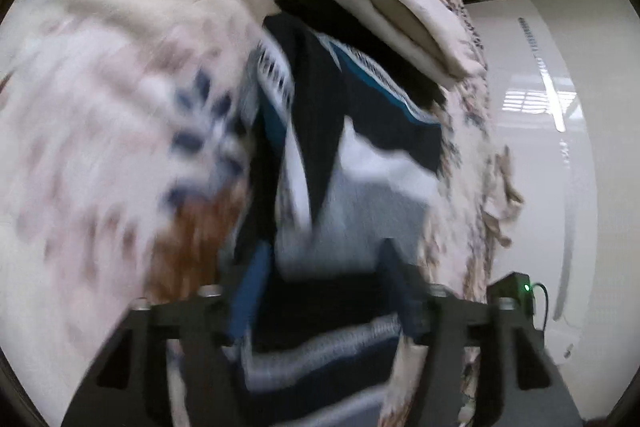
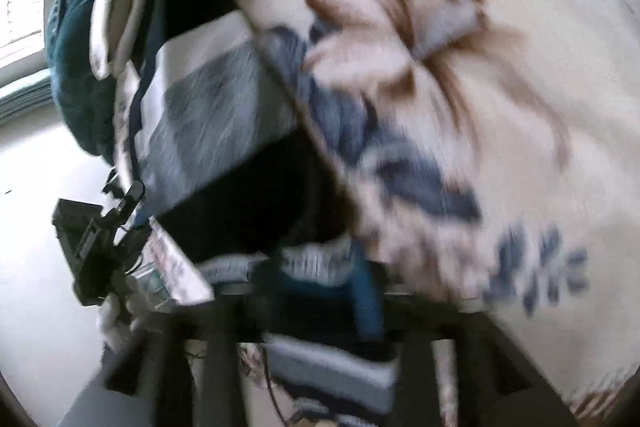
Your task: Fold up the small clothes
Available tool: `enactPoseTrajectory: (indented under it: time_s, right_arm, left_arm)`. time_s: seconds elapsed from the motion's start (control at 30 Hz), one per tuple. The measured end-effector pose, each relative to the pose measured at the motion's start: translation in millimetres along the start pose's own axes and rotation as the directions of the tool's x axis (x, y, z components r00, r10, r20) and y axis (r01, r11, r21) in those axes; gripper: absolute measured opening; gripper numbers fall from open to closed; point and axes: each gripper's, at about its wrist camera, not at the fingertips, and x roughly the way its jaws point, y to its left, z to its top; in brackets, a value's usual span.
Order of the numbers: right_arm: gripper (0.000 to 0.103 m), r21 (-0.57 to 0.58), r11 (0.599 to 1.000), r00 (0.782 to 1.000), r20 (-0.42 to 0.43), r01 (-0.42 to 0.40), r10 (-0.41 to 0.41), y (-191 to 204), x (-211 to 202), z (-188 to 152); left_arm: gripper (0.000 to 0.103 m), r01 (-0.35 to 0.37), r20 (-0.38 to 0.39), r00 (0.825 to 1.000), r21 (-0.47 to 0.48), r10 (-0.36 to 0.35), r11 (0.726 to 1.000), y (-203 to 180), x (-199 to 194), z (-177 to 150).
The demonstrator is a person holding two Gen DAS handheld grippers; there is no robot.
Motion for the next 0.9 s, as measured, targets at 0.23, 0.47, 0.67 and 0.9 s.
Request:
enactPoseTrajectory:
  time_s: [0.23,0.47,0.67,0.9]
  right_arm:
    - [0.062,-0.004,0.999,0.99,-0.134,0.034,-0.035,-52.9,-28.1,-100.9]
    - [0.062,0.038,0.997,0.964,-0.259,0.066,-0.054,-117.8,0.7,-191.9]
    - [0.062,0.004,1.0,0.947,-0.319,0.031,-0.028,-138.2,42.1,-232.5]
    - [0.036,-0.003,1.0,0.954,-0.298,-0.002,0.001,-133.2,52.2,-240.3]
  left_arm:
    - [0.061,-0.118,-0.152,0.983,-0.084,0.104,0.989,35.8,-28.1,-143.6]
    - [0.061,-0.188,-0.317,0.937,-0.106,0.146,0.976,60.6,14.7,-247.7]
    - [0.062,-0.189,-0.256,0.953,-0.084,0.162,0.978,52.1,25.0,-267.9]
    - [0.007,-0.086,-0.205,0.978,-0.202,0.044,0.976,45.4,13.0,-278.4]
